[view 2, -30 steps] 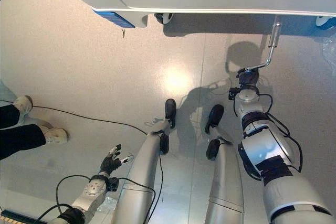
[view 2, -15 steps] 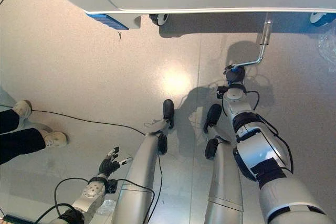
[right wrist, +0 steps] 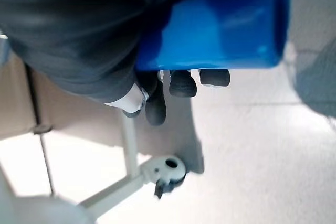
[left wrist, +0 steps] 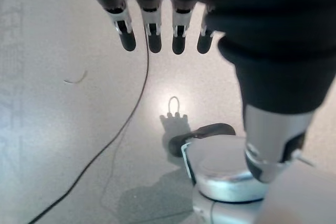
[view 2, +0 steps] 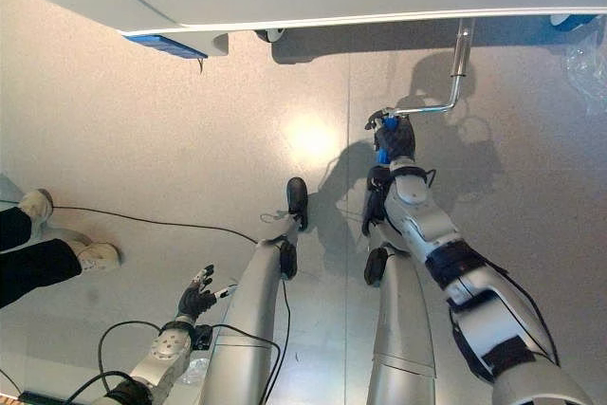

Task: Raise the hospital bed

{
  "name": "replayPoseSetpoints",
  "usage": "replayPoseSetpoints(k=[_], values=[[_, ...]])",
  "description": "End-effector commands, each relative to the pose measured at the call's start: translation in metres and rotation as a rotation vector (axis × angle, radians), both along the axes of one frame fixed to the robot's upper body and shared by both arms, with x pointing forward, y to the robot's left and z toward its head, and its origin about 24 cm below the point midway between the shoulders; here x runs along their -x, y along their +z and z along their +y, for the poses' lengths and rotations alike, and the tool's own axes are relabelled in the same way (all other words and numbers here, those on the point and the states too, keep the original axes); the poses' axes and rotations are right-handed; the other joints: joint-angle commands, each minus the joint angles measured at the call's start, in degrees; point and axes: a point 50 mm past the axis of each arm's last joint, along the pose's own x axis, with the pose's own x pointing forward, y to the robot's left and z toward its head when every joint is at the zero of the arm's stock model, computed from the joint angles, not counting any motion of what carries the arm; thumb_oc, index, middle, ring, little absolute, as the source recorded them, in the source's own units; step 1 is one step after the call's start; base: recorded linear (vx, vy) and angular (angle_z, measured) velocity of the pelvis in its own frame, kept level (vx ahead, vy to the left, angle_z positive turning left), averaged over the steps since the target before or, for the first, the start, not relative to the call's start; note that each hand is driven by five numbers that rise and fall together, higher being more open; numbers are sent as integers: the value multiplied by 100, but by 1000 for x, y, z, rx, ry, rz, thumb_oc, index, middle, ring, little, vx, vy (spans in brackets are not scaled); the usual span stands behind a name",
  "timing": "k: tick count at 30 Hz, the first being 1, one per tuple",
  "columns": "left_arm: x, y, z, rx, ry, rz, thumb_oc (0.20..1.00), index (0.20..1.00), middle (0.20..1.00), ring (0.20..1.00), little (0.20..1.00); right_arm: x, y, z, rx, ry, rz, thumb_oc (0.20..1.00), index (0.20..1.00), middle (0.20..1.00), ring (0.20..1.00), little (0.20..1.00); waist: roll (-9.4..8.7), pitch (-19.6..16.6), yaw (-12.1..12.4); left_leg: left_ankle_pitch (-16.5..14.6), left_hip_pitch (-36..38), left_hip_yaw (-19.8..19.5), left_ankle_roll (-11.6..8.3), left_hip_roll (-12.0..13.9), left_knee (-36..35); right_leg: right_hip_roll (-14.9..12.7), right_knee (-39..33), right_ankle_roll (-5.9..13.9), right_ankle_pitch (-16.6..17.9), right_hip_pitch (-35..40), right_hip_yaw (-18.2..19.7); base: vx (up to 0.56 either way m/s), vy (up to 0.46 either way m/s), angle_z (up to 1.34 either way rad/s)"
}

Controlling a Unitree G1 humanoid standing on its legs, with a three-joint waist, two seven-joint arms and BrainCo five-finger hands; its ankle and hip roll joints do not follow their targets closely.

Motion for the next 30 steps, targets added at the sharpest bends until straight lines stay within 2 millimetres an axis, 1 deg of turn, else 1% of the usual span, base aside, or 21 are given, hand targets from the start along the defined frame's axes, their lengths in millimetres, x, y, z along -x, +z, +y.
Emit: replayPoseSetpoints(k=[1, 2, 3, 4, 5, 7, 11, 14, 15, 16, 17, 18, 20, 21, 22, 23, 25, 28, 29, 30], values=[[37, -19, 14, -38, 31, 82, 1000, 1000, 1000, 1000, 1000, 90, 106, 78, -30, 498, -745, 200, 200, 200, 200, 200, 28, -66, -142, 200, -62, -120, -69, -137, -248, -339, 27, 842, 169, 184, 125, 0, 0, 0], [37, -19, 14, -38, 31, 82, 1000, 1000, 1000, 1000, 1000, 90, 106, 78, -30, 498, -745, 200, 200, 200, 200, 200, 29, -66, -139, 200, -60, -119, -69, -136, -248, -339, 27, 842, 169, 185, 126, 0, 0, 0], [39, -19, 16, -42, 36, 82, 1000, 1000, 1000, 1000, 1000, 100, 110, 67, -40, 499, -788, 200, 200, 200, 200, 200, 5, -69, -176, 209, -40, -120, -72, -126, -289, -329, -29, 854, 182, 216, 129, 0, 0, 0], [39, -19, 16, -42, 36, 82, 1000, 1000, 1000, 1000, 1000, 100, 109, 67, -40, 498, -787, 200, 200, 200, 200, 200, 5, -72, -172, 210, -38, -120, -72, -125, -290, -328, -30, 854, 183, 217, 129, -1, -33, 0], [42, -20, 18, -46, 45, 84, 1000, 1000, 1000, 1000, 1000, 107, 112, 60, -61, 493, -815, 200, 200, 200, 200, 200, -7, -79, -202, 218, -16, -115, -79, -116, -318, -332, -55, 864, 196, 230, 120, 0, 0, 0], [43, -19, 21, -49, 62, 82, 1000, 1000, 1000, 1000, 1000, 114, 113, 52, -90, 487, -843, 200, 200, 200, 200, 200, -35, -84, -224, 220, 8, -112, -83, -104, -343, -331, -97, 874, 210, 252, 111, 0, 0, 0], [46, -19, 24, -50, 79, 74, 1000, 1000, 1000, 1000, 1000, 123, 115, 36, -123, 436, -883, 200, 200, 200, 200, 200, -88, -98, -286, 236, 30, -115, -99, -92, -379, -328, -140, 886, 226, 277, 104, 0, 0, 0], [48, -19, 25, -48, 93, 72, 1000, 1000, 1000, 1000, 1000, 128, 114, 18, -158, 363, -910, 200, 200, 200, 200, 200, -135, -112, -354, 239, 38, -113, -111, -83, -396, -314, -181, 888, 236, 298, 107, 0, 0, 0], [48, -19, 25, -48, 93, 72, 1000, 1000, 1000, 1000, 1000, 128, 114, 17, -158, 362, -910, 200, 200, 200, 200, 200, -135, -116, -348, 239, 38, -113, -111, -82, -396, -314, -182, 888, 237, 298, 107, 0, 0, 0], [49, -19, 25, -47, 99, 71, 1000, 1000, 1000, 1000, 1000, 130, 113, 12, -169, 338, -921, 200, 200, 200, 200, 200, -146, -115, -373, 238, 41, -113, -113, -79, -393, -310, -186, 887, 240, 298, 111, 0, 0, 0], [51, -21, 27, -49, 114, 76, 1000, 1000, 1000, 1000, 1000, 133, 111, -2, -186, 274, -930, 200, 200, 200, 200, 200, -169, -130, -416, 238, 63, -124, -116, -75, -416, -305, -199, 883, 239, 313, 118, 0, 0, 0], [51, -21, 27, -49, 113, 76, 1000, 1000, 1000, 1000, 1000, 133, 111, -2, -186, 273, -930, 200, 200, 200, 200, 200, -170, -133, -409, 238, 64, -123, -116, -75, -417, -304, -199, 883, 239, 314, 118, 0, 0, 0], [54, -21, 30, -52, 134, 75, 1000, 1000, 1000, 1000, 1000, 137, 108, -22, -194, 161, -948, 200, 200, 200, 200, 200, -201, -138, -467, 233, 93, -131, -129, -62, -441, -289, -221, 881, 239, 341, 137, 0, 0, 0], [54, -21, 30, -52, 133, 75, 1000, 1000, 1000, 1000, 1000, 138, 107, -22, -194, 159, -948, 200, 200, 200, 200, 200, -201, -140, -460, 232, 95, -130, -129, -62, -441, -288, -222, 881, 239, 342, 138, 0, 0, 0], [55, -21, 32, -53, 145, 72, 1000, 1000, 1000, 1000, 1000, 138, 105, -34, -209, 88, -947, 200, 200, 200, 200, 200, -217, -141, -489, 220, 115, -133, -132, -59, -439, -281, -229, 878, 234, 354, 142, 0, 0, 0], [55, -21, 32, -54, 144, 72, 1000, 1000, 1000, 1000, 1000, 138, 105, -35, -209, 87, -947, 200, 200, 200, 200, 200, -218, -142, -484, 219, 117, -132, -132, -58, -440, -280, -230, 878, 234, 356, 142, 0, 0, 0], [55, -22, 33, -52, 156, 69, 1000, 1000, 1000, 1000, 1000, 137, 103, -50, -242, -15, -955, 200, 200, 200, 200, 200, -231, -147, -519, 202, 137, -129, -139, -54, -436, -260, -239, 875, 232, 370, 168, 0, 0, 0], [54, -22, 33, -48, 161, 68, 1000, 1000, 1000, 1000, 1000, 137, 102, -55, -254, -48, -958, 200, 200, 200, 200, 200, -234, -144, -529, 193, 145, -125, -139, -54, -429, -260, -241, 870, 232, 372, 171, 0, 0, 0], [54, -23, 31, -42, 166, 67, 1000, 1000, 1000, 1000, 1000, 140, 102, -63, -298, -98, -974, 200, 200, 200, 200, 200, -233, -129, -574, 181, 174, -112, -143, -43, -438, -249, -264, 865, 241, 386, 179, 0, 0, 0], [54, -23, 31, -42, 166, 67, 1000, 1000, 1000, 1000, 1000, 140, 102, -63, -298, -99, -974, 200, 200, 200, 200, 200, -234, -128, -570, 181, 177, -111, -143, -42, -438, -248, -265, 865, 242, 388, 180, 0, 0, 0]])
